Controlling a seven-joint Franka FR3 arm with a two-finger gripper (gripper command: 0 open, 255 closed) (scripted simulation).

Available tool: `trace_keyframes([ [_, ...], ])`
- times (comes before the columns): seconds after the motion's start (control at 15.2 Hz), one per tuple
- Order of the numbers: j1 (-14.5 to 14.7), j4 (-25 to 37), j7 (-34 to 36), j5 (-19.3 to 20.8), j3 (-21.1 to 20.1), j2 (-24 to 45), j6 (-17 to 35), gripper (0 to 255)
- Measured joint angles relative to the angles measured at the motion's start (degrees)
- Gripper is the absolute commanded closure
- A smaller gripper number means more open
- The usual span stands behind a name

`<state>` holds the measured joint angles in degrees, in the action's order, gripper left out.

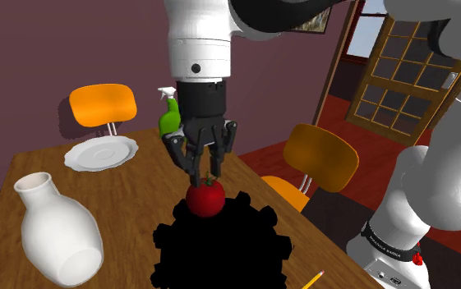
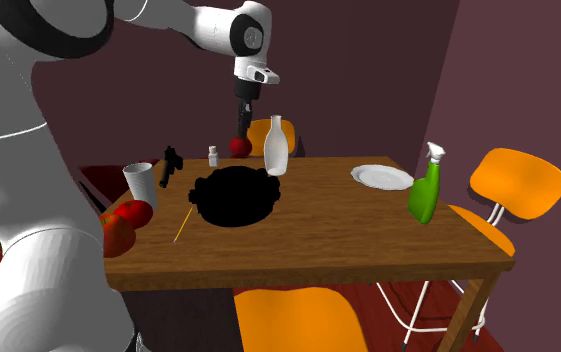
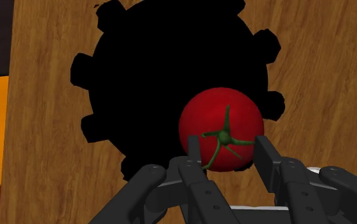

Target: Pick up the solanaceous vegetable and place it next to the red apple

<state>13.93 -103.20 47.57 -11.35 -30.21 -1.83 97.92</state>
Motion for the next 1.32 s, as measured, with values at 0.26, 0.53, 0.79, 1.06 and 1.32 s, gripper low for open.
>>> trace_keyframes([
  [0.26,1.1,-9.1,-0.3,-4.8,-0.3,-9.3,0.9,255],
  [0.53,3.3,-16.8,-0.3,-9.3,0.1,-18.4,0.4,255],
  [0.79,5.8,-22.4,0.6,-12.8,0.0,-25.7,-0.5,255],
  [1.06,9.1,-27.3,2.4,-16.2,0.2,-33.9,-3.0,255],
  [1.32,13.0,-31.8,5.5,-19.9,-0.6,-41.5,-5.2,255],
])
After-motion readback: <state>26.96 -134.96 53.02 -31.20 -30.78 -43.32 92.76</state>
